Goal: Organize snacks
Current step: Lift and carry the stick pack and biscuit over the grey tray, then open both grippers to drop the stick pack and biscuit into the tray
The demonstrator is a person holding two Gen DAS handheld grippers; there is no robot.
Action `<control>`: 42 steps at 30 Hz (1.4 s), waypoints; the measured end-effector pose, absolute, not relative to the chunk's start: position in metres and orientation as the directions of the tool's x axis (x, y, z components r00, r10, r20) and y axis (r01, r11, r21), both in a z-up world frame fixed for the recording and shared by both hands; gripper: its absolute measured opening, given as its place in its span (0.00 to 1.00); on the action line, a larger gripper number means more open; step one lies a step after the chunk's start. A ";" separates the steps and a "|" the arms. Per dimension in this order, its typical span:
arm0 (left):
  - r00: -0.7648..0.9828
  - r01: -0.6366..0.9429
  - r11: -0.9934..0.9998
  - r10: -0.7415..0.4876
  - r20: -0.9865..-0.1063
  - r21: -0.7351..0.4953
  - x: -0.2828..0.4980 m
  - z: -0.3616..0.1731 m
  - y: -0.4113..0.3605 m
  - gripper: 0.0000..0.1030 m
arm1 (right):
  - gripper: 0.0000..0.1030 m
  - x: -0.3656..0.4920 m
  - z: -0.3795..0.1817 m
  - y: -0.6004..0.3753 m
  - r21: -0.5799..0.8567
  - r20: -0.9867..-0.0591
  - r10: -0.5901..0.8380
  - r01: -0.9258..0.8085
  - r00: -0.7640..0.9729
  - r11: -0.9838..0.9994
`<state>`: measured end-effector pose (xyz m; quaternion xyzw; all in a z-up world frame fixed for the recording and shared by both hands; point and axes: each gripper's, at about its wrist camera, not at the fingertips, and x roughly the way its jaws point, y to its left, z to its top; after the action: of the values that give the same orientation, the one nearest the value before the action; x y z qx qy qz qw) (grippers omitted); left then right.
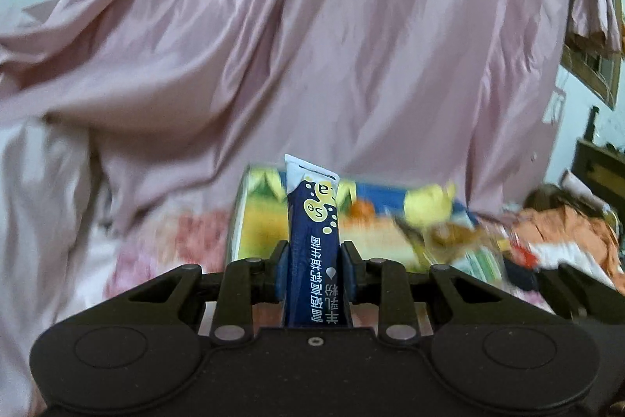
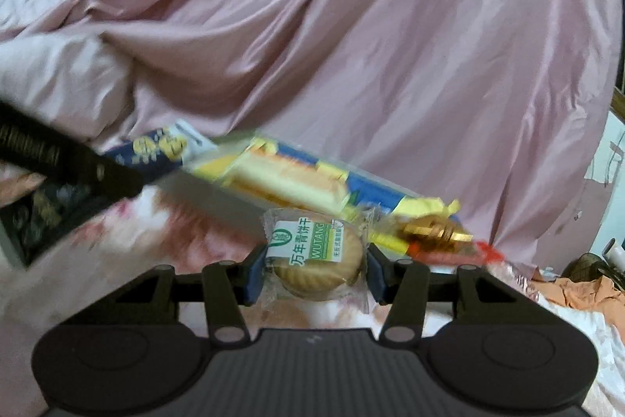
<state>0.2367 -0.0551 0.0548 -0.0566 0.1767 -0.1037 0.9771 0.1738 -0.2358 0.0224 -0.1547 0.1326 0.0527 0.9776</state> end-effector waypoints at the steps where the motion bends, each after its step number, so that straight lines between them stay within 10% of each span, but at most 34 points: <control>1: 0.919 0.178 0.973 -0.217 -0.329 -0.146 0.245 0.060 -0.058 0.28 | 0.54 0.181 0.027 -0.238 -0.279 -0.259 0.066 -0.140 0.964 0.950; 24: 0.896 0.120 0.992 -0.119 -0.429 -0.025 0.356 0.047 -0.112 0.31 | 0.56 0.291 0.018 -0.276 -0.047 -0.281 0.084 -0.101 0.956 0.994; 35: 0.917 0.078 0.996 -0.088 -0.390 -0.041 0.341 0.062 -0.107 0.84 | 0.77 0.289 0.016 -0.278 -0.058 -0.261 0.060 -0.077 0.964 0.995; 42: 0.937 0.039 0.996 -0.062 -0.343 -0.074 0.312 0.079 -0.091 0.99 | 0.93 0.278 0.031 -0.275 -0.087 -0.213 0.051 -0.071 0.976 0.994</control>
<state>0.3121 -0.0910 0.0789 -0.0333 0.1750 -0.0256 0.9837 0.2775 -0.2747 0.0306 -0.0472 0.1060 0.0309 0.9928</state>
